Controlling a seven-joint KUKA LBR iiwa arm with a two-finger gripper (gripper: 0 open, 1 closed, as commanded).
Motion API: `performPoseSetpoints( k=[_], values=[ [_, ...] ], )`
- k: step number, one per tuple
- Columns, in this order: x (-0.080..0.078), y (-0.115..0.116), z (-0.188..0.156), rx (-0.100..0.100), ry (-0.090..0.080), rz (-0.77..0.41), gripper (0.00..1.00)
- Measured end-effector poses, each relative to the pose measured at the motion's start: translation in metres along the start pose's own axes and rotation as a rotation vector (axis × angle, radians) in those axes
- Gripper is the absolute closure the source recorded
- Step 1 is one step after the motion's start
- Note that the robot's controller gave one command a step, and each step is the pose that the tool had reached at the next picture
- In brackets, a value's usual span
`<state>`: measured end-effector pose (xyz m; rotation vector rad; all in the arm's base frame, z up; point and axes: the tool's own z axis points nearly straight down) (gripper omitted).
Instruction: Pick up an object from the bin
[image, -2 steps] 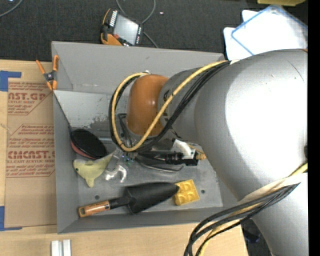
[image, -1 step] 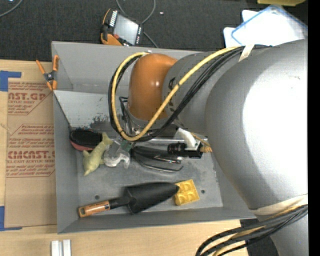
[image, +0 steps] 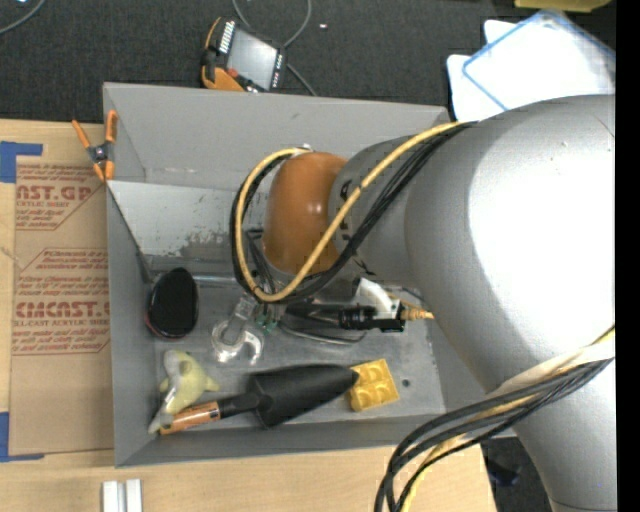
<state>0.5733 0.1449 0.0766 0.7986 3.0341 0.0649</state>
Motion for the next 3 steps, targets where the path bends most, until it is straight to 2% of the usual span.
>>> performPoseSetpoints(
  k=[2,3],
  values=[
    [-0.0012,-0.0032,-0.0071,-0.002,-0.010,-0.010,1.00],
    [-0.0022,-0.0073,-0.0073,-0.001,-0.011,-0.060,1.00]
  ],
)
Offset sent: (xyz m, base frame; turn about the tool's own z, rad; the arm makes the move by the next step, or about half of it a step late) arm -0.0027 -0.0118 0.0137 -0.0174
